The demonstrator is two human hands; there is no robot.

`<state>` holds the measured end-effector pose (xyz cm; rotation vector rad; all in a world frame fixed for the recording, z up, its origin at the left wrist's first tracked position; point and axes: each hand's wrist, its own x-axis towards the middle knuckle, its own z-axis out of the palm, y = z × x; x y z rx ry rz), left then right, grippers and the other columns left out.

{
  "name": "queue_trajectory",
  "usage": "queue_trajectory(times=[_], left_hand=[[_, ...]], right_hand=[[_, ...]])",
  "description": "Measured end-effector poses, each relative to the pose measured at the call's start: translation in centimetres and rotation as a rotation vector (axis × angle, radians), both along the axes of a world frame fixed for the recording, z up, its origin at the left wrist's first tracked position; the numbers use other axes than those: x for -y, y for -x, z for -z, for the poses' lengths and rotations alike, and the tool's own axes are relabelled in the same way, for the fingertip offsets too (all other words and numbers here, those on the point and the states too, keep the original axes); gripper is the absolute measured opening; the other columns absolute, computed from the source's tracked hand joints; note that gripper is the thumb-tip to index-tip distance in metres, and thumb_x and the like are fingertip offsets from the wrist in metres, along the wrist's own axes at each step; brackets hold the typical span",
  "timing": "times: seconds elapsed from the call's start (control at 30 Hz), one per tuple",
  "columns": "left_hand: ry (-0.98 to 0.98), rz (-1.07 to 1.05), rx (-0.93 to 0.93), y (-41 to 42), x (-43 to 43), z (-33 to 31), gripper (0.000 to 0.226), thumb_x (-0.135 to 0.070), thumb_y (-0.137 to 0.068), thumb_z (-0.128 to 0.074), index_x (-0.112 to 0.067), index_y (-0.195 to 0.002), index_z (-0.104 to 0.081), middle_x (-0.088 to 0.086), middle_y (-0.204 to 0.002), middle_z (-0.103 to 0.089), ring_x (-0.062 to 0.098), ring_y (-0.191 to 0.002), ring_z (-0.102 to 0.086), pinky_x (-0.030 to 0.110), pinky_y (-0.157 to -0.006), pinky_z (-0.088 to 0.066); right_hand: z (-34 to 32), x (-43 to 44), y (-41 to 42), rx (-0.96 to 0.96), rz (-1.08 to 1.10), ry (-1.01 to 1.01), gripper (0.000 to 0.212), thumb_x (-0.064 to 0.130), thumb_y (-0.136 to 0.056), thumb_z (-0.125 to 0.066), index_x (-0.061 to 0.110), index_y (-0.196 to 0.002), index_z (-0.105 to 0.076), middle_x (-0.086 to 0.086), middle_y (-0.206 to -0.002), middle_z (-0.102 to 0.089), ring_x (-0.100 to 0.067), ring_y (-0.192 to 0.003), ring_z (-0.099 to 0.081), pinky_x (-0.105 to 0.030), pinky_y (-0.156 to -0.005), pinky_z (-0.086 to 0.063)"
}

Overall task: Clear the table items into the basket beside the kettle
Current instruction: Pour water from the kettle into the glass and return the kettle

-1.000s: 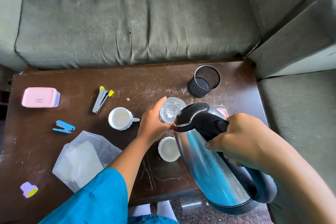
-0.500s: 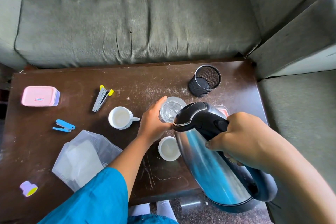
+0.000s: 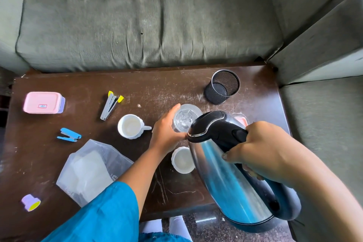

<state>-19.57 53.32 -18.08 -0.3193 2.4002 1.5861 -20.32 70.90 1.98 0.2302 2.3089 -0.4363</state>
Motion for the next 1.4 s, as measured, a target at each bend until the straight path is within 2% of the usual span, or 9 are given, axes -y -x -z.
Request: queue_trajectory(times=[0.07, 0.37, 0.63, 0.83, 1.0, 1.13, 1.27, 1.4], left_hand=[[-0.003, -0.011, 0.005, -0.03, 0.0, 0.02, 0.086, -0.042, -0.058, -0.073, -0.03, -0.136, -0.04, -0.009, -0.138, -0.049, 0.004, -0.122, -0.046, 0.034, -0.104, -0.041], [0.003, -0.007, 0.002, -0.09, -0.03, -0.12, 0.086, -0.043, -0.058, -0.074, -0.03, -0.136, -0.039, -0.008, -0.136, -0.05, 0.005, -0.122, -0.047, 0.032, -0.102, -0.042], [-0.009, -0.014, 0.019, -0.09, -0.07, -0.13, 0.093, -0.049, -0.052, -0.073, -0.03, -0.136, -0.039, -0.007, -0.138, -0.049, 0.005, -0.124, -0.046, 0.038, -0.104, -0.042], [-0.007, -0.023, 0.027, -0.07, -0.05, -0.2, 0.091, -0.046, -0.053, -0.074, -0.03, -0.135, -0.04, -0.007, -0.136, -0.051, 0.006, -0.122, -0.049, 0.039, -0.102, -0.044], [0.021, -0.006, 0.025, 0.01, 0.01, -0.28, 0.091, -0.045, -0.054, -0.076, -0.029, -0.136, -0.039, -0.007, -0.136, -0.051, 0.008, -0.123, -0.049, 0.037, -0.102, -0.043], [0.006, -0.009, 0.031, 0.02, 0.0, -0.36, 0.093, -0.044, -0.053, -0.078, -0.027, -0.136, -0.04, -0.006, -0.137, -0.051, 0.008, -0.124, -0.048, 0.038, -0.103, -0.042], [0.001, -0.017, 0.041, -0.06, -0.05, -0.47, 0.095, -0.045, -0.051, -0.078, -0.028, -0.136, -0.039, -0.007, -0.136, -0.051, 0.008, -0.123, -0.048, 0.038, -0.103, -0.043], [-0.008, -0.02, 0.047, -0.09, -0.08, -0.51, 0.095, -0.042, -0.051, -0.079, -0.028, -0.136, -0.04, -0.005, -0.137, -0.051, 0.01, -0.124, -0.048, 0.04, -0.103, -0.043]], right_hand=[[0.04, 0.03, -0.04, -0.001, -0.002, -0.002, 0.052, 0.04, -0.053, -0.068, 0.002, -0.084, -0.053, -0.016, -0.07, -0.062, -0.027, -0.057, -0.059, -0.038, -0.059, -0.055], [0.01, 0.06, 0.03, -0.006, -0.006, -0.008, 0.049, 0.039, -0.054, -0.069, 0.003, -0.083, -0.054, -0.015, -0.068, -0.063, -0.027, -0.056, -0.059, -0.037, -0.058, -0.055], [0.0, 0.03, -0.06, -0.006, 0.001, -0.002, 0.051, 0.041, -0.051, -0.069, 0.005, -0.084, -0.054, -0.016, -0.072, -0.063, -0.03, -0.063, -0.063, -0.04, -0.06, -0.057], [-0.02, 0.09, 0.08, -0.005, 0.007, 0.005, 0.051, 0.041, -0.052, -0.07, 0.004, -0.082, -0.054, -0.017, -0.072, -0.063, -0.031, -0.062, -0.062, -0.04, -0.061, -0.056], [-0.24, 0.19, 0.23, -0.015, 0.002, 0.003, 0.04, 0.038, -0.055, -0.072, 0.005, -0.072, -0.056, -0.016, -0.068, -0.063, -0.03, -0.058, -0.06, -0.039, -0.059, -0.054], [-0.28, 0.17, 0.32, -0.019, -0.008, -0.002, 0.04, 0.038, -0.058, -0.074, 0.006, -0.073, -0.056, -0.016, -0.068, -0.062, -0.028, -0.058, -0.059, -0.038, -0.06, -0.055], [-0.28, 0.17, 0.36, -0.016, -0.017, -0.007, 0.034, 0.036, -0.059, -0.074, 0.008, -0.065, -0.055, -0.014, -0.064, -0.062, -0.028, -0.055, -0.058, -0.037, -0.059, -0.054], [-0.32, 0.1, 0.34, -0.015, -0.011, 0.0, 0.034, 0.035, -0.058, -0.074, 0.007, -0.067, -0.057, -0.015, -0.064, -0.063, -0.028, -0.054, -0.058, -0.038, -0.059, -0.055]])
